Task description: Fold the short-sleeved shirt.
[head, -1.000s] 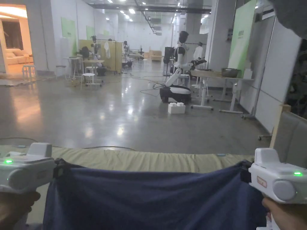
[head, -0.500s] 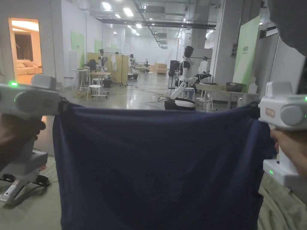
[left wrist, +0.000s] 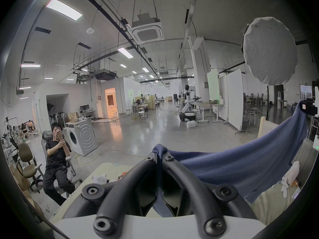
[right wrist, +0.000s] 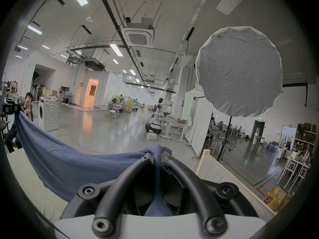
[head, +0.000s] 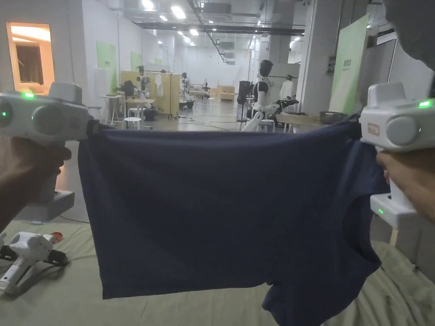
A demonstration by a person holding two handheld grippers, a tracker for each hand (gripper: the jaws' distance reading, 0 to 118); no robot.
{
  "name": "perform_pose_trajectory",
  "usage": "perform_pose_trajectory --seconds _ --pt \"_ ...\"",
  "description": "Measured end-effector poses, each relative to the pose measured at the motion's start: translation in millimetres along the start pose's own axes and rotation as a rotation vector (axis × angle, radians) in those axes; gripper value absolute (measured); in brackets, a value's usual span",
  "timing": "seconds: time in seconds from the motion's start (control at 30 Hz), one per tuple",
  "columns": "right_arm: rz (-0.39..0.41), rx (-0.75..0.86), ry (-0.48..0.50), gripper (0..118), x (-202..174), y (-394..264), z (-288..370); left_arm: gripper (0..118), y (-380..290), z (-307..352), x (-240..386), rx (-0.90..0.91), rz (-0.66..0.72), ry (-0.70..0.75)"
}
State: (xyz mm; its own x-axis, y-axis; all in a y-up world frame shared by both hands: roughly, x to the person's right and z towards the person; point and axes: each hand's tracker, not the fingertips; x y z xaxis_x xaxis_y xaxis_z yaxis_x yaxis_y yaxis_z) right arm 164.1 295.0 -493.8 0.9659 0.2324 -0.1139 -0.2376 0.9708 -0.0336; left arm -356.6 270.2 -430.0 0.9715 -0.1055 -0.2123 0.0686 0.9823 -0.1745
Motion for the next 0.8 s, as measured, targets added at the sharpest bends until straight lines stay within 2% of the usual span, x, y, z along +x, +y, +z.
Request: perform_pose_trajectory --seconds 0.17,0.23,0.37,0.43,0.6,0.8 --pt "-0.026 -0.094 0.035 4 -14.6 -72.0 -2.3 0 -82.0 3.5 14.9 -0.076 0.021 -0.027" --pt "-0.003 -0.143 0.039 4 -25.2 -106.7 3.0 0 -122.3 -1.1 12.7 -0.135 0.031 -0.050" --pt "-0.046 -0.204 0.057 4 -26.5 -168.6 6.4 0 -193.0 5.9 14.8 -0.201 0.058 -0.063" --pt "-0.043 -0.219 0.056 4 -28.1 -191.1 15.2 0 -219.1 18.5 17.1 -0.207 0.077 -0.074" --pt "-0.042 -0.225 0.064 4 -35.4 -231.1 61.5 0 -253.7 60.6 16.3 -0.189 0.096 -0.086" --pt "-0.009 -0.211 0.073 4 -32.4 -253.1 124.2 0 -258.6 125.7 0.9 -0.152 0.117 -0.109"
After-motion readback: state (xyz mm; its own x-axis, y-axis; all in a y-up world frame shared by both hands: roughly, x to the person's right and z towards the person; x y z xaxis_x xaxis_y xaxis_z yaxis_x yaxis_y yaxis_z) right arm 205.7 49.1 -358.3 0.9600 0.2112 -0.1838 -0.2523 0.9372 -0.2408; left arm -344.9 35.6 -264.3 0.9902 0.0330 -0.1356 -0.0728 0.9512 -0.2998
